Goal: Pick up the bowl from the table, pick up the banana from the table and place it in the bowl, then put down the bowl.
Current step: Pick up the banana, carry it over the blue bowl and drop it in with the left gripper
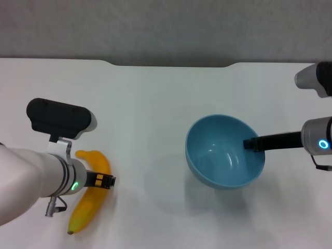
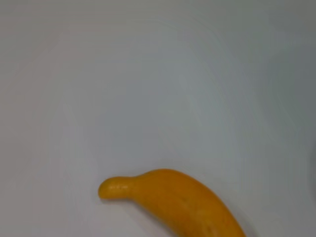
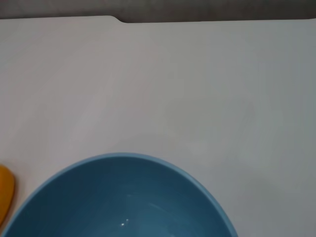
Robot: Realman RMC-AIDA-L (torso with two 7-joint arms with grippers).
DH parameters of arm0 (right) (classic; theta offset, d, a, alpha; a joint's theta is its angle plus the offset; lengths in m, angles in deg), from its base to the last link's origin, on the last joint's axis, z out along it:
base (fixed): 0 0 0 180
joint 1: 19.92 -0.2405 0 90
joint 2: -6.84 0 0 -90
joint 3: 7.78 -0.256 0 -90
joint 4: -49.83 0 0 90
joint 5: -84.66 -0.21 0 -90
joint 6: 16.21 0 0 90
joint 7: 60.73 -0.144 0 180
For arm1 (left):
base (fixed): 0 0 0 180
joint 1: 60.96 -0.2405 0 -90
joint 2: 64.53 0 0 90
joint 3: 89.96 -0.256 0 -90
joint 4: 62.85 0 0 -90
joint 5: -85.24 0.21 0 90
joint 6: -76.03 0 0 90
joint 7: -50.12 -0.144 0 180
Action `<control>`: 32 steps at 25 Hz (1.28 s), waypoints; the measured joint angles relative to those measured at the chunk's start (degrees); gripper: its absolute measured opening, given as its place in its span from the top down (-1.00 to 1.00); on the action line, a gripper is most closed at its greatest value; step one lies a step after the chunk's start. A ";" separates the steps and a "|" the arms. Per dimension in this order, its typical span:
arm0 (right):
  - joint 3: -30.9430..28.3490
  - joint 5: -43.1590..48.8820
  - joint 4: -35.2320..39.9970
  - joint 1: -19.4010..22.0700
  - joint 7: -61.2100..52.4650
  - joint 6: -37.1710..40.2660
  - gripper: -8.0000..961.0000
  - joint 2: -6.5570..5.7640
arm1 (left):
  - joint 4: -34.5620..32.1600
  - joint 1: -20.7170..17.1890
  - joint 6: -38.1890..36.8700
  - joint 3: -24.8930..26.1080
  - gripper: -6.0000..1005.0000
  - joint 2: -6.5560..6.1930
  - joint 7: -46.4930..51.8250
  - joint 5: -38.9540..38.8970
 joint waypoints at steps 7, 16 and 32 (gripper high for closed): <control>0.00 -0.03 0.01 0.06 0.00 -0.01 0.92 0.00 | 0.88 -0.08 -0.43 1.94 0.00 -0.10 0.00 0.14; 1.84 -0.04 -0.54 0.04 -0.82 -0.11 0.92 0.03 | 15.48 -0.11 -2.87 5.02 0.02 -1.10 -0.02 2.63; 9.67 -9.17 -8.15 -8.12 -1.29 2.79 0.92 0.09 | 26.57 0.47 1.42 0.85 0.02 0.08 -0.05 3.88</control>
